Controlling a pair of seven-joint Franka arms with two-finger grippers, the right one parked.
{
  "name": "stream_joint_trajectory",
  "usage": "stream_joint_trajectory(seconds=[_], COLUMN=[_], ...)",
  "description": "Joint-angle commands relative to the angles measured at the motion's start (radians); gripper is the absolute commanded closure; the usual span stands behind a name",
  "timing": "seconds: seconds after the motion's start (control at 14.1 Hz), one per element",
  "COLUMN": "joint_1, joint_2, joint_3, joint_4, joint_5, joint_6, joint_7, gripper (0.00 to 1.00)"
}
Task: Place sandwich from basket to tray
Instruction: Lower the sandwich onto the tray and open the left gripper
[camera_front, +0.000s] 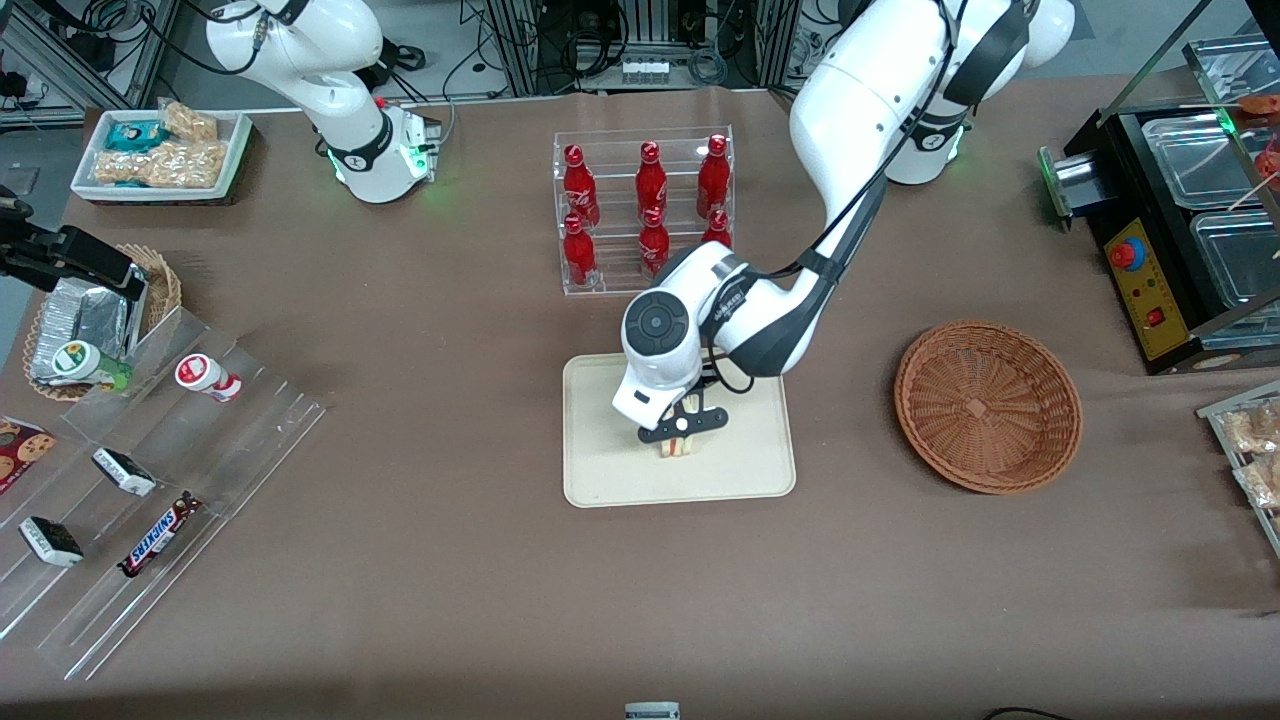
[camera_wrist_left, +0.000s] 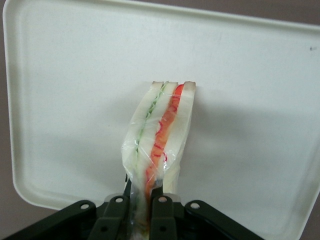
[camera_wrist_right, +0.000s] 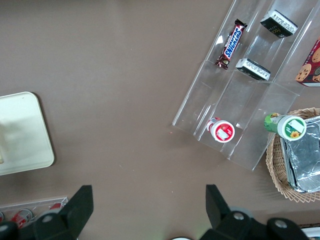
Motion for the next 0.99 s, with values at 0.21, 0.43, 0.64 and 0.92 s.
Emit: stream_joint_trajectory(seconds=[0.21, 0.43, 0.64, 0.92], joint_1=[-0.011, -0.017, -0.009, 0.061], joint_2=[0.052, 0.040, -0.048, -0.203], joint_3=[0.008, 0.008, 0.010, 0.010], joint_4=[0.054, 0.054, 0.055, 0.057], joint_5=[0.025, 0.033, 0.023, -0.055], joint_6=[0.019, 0.020, -0.017, -0.134], joint_7=[-0.046, -0.045, -0.045, -0.032], gripper=[0.80, 0.00, 0.00, 0.00])
